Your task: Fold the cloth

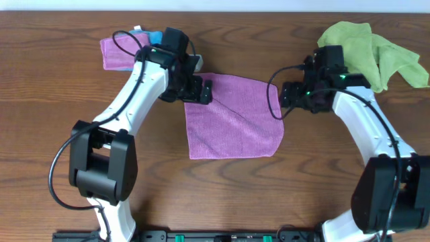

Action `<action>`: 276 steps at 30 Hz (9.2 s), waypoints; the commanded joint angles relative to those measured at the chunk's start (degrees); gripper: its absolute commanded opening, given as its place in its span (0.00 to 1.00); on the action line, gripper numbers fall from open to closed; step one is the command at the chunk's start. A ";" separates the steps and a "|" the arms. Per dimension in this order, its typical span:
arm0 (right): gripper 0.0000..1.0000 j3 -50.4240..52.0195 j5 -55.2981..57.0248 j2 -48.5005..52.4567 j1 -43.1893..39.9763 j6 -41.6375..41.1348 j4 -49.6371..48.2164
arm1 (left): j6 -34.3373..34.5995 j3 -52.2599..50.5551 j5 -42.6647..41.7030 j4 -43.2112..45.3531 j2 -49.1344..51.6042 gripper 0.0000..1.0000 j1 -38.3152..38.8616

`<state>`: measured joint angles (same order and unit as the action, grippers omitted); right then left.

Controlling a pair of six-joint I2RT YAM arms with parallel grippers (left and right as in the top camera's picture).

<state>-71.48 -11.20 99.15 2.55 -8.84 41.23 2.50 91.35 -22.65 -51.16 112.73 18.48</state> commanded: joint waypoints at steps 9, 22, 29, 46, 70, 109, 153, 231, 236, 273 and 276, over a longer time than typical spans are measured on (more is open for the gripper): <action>0.89 -0.94 -14.16 5.20 -4.76 3.21 -5.86 | -2.12 -0.39 -0.68 0.66 -0.35 0.96 9.40; 0.96 -0.94 -30.45 12.55 -8.09 0.00 -15.30 | -2.05 -5.84 -7.98 7.76 -0.35 0.95 9.16; 0.96 -0.94 -32.00 15.43 -8.11 -0.55 -16.02 | -1.27 -5.99 -10.10 2.95 -0.35 0.90 9.49; 0.97 -0.94 -39.36 20.13 -8.11 -3.50 -17.49 | -2.75 -11.98 -9.77 1.97 -0.35 0.88 11.19; 0.99 -0.83 -44.30 20.15 -6.91 -3.74 -17.94 | -2.47 -17.22 2.32 -0.07 -0.35 0.06 11.96; 0.98 -0.81 -42.77 20.15 -4.07 -3.80 -17.33 | -1.20 -22.43 16.28 3.72 -0.35 0.06 13.60; 0.99 -1.66 -43.63 31.63 -3.41 -41.31 -85.46 | 0.28 -25.27 17.14 6.51 -0.35 0.06 13.57; 0.99 -31.89 2.01 8.46 -6.27 5.11 25.53 | 1.97 -10.58 10.25 3.61 -8.26 0.96 14.27; 0.99 -21.18 2.03 -1.99 -6.27 6.19 19.82 | 4.44 -10.60 14.36 1.73 -15.30 0.95 14.71; 0.99 11.02 -23.91 4.24 -2.03 7.08 -14.97 | 17.09 -38.45 1.18 19.10 -23.76 0.95 2.86; 0.99 10.99 -26.08 6.14 -1.16 5.79 -18.47 | 17.07 -38.45 0.48 19.06 -23.76 0.95 2.86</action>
<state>-60.60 -33.78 103.20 0.49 -2.46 24.27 19.51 52.99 -20.51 -32.23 89.54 21.74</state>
